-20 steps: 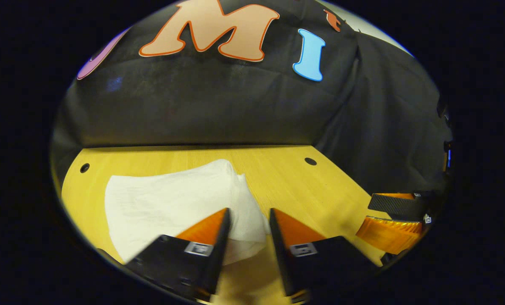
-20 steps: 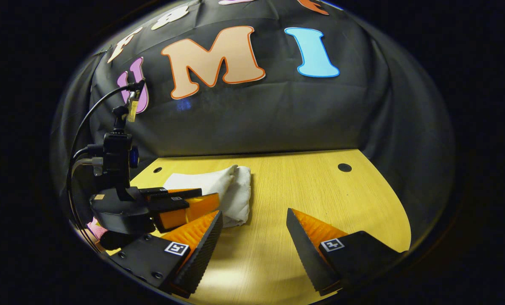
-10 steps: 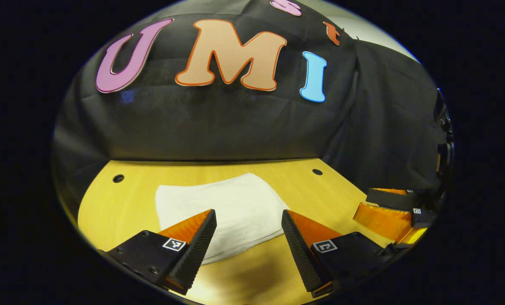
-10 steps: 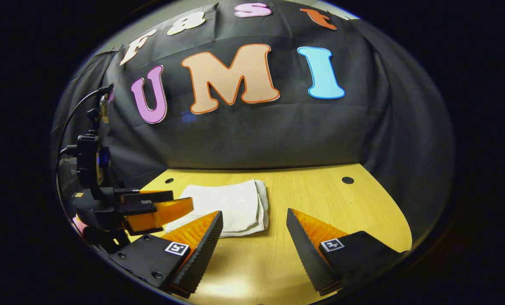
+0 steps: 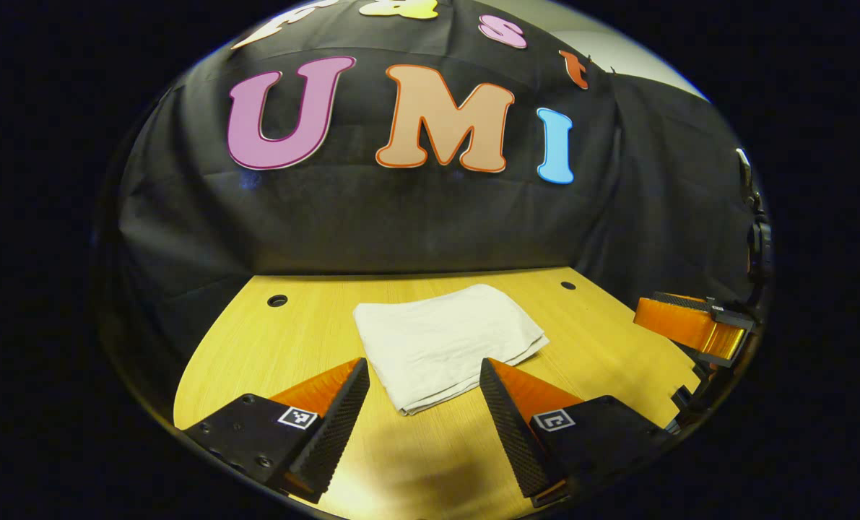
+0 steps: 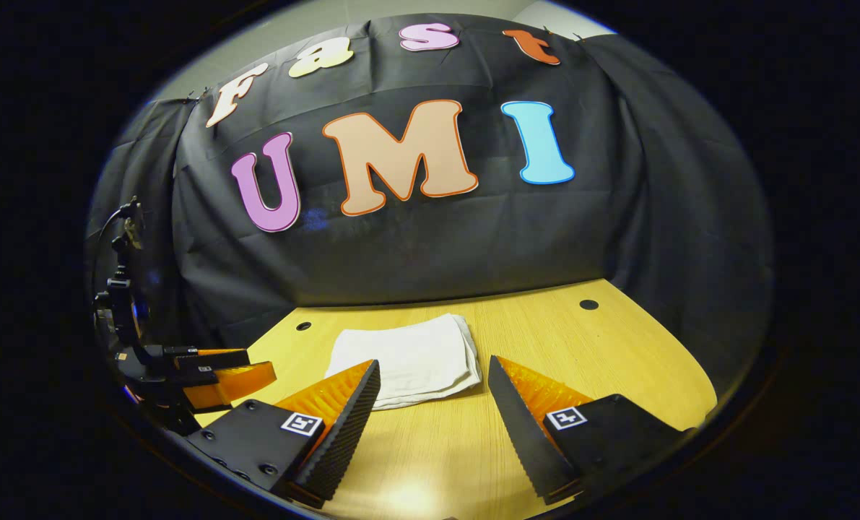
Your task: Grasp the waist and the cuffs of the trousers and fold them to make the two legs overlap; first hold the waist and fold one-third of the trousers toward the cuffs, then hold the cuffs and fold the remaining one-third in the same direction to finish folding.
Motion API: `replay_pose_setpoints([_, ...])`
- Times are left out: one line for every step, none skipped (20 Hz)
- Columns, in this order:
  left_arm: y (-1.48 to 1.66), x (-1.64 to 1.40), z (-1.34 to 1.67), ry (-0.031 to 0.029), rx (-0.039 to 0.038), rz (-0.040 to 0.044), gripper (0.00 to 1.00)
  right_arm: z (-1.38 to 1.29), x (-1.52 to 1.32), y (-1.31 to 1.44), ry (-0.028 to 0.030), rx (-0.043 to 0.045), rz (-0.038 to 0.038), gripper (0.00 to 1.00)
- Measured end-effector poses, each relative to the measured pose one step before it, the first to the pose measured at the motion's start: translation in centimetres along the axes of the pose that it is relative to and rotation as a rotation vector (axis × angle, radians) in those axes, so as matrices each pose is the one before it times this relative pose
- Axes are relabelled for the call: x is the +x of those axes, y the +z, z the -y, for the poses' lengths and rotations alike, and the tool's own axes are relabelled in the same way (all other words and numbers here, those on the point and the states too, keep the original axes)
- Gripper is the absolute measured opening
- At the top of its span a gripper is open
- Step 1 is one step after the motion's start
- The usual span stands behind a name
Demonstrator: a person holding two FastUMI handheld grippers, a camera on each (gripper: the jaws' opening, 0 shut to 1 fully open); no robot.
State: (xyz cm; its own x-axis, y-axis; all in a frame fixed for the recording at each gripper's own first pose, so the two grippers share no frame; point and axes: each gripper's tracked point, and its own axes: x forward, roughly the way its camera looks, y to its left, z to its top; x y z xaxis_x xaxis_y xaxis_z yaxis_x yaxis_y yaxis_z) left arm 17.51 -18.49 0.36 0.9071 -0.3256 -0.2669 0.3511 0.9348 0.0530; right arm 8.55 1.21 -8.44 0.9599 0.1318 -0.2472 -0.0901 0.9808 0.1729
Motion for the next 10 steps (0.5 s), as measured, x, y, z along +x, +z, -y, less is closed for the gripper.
replay_pose_setpoints([-0.688,-0.287,-0.555,0.00220,-0.00349,-0.01182,0.92,-0.045,-0.074,-0.054,-0.00557,0.00505,0.00254,0.97])
replay_pose_setpoints([-0.581,-0.061,-0.654,0.00050,-0.00604,-0.01173,0.92,0.078,-0.130,-0.261,-0.01396,0.00048,-0.00362,0.97])
replay_pose_setpoints([-0.485,-0.004,-0.545,0.00419,-0.00652,-0.01084,0.92,0.152,-0.222,-0.397,-0.02163,-0.00080,-0.00821,0.96])
replay_pose_setpoints([-0.353,0.012,-0.489,0.00387,-0.00446,-0.00762,0.92,-0.059,-0.236,-0.401,-0.01187,0.00343,-0.01002,0.97])
replay_pose_setpoints([-0.286,0.080,-0.328,0.00111,-0.00210,-0.00423,0.92,-0.113,-0.230,-0.414,-0.00829,0.00386,-0.00586,0.97])
replay_pose_setpoints([-0.197,-0.142,-0.302,0.00054,0.00239,-0.00475,0.92,0.063,-0.190,-0.057,-0.00694,0.00042,0.00011,0.97])
replay_pose_setpoints([-0.177,0.026,-0.215,-0.00238,0.00434,-0.00215,0.92,-0.150,-0.274,0.008,-0.00645,-0.00312,0.00035,0.97])
replay_pose_setpoints([-0.099,-0.102,-0.105,-0.00507,0.00618,-0.00099,0.92,0.033,-0.173,0.040,-0.00826,-0.00418,-0.00054,0.97])
replay_pose_setpoints([-0.174,-0.045,-0.036,-0.00646,0.00687,-0.00482,0.93,0.077,-0.149,-0.116,-0.00741,-0.00241,-0.00007,0.97])
replay_pose_setpoints([-0.286,-0.081,-0.103,-0.00539,0.00699,-0.01135,0.93,-0.137,-0.143,-0.006,-0.00593,0.00069,0.00005,0.97])
